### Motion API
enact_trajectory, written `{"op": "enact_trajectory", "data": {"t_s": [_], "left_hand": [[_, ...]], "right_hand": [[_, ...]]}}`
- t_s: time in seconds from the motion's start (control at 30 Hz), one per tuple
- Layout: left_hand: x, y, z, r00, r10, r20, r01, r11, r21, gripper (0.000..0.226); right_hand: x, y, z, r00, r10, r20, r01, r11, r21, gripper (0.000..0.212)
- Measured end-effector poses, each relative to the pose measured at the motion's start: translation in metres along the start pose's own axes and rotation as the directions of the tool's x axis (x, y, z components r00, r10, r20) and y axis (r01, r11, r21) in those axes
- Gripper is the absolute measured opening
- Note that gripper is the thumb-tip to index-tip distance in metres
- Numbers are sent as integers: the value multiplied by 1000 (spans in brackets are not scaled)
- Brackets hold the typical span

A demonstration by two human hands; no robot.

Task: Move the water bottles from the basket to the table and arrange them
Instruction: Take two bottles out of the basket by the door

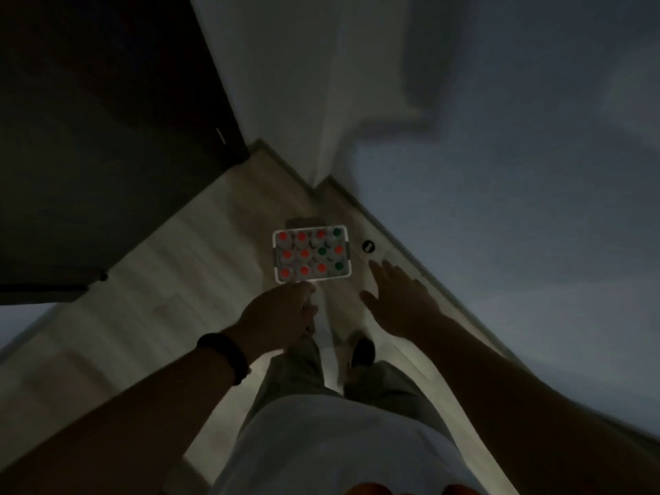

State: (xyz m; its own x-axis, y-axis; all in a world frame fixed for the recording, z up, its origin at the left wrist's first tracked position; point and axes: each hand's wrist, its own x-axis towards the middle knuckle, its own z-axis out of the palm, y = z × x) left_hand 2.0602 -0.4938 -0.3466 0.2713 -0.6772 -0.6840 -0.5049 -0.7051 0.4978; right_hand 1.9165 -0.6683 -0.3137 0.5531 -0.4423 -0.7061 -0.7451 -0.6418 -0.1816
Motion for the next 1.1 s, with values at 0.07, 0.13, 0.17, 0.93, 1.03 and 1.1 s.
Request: {"op": "enact_trajectory", "data": {"t_s": [0.07, 0.13, 0.17, 0.93, 1.03, 1.1], "left_hand": [[30, -8, -7, 1000, -4, 1, 4, 1000, 9, 45], [57, -15, -8, 1000, -16, -10, 16, 1000, 2, 40], [71, -20, -6, 999, -30, -17, 30, 1000, -6, 38], [408, -182, 224, 1000, -5, -24, 15, 907, 420, 42], [431, -186, 236, 998, 29, -62, -1, 913, 408, 46], [447, -184, 241, 995, 55, -89, -12, 906, 424, 42]], "right_hand": [[25, -1, 3, 999, 23, 35, -24, 1000, 20, 68], [51, 0, 12, 997, 35, 70, -36, 999, 20, 64], [65, 3, 18, 995, 35, 90, -37, 999, 15, 62], [434, 107, 284, 983, -68, 168, 103, 973, -208, 56], [458, 113, 298, 984, -105, 146, 134, 969, -209, 48], [470, 119, 306, 983, -116, 144, 145, 966, -212, 48]]}}
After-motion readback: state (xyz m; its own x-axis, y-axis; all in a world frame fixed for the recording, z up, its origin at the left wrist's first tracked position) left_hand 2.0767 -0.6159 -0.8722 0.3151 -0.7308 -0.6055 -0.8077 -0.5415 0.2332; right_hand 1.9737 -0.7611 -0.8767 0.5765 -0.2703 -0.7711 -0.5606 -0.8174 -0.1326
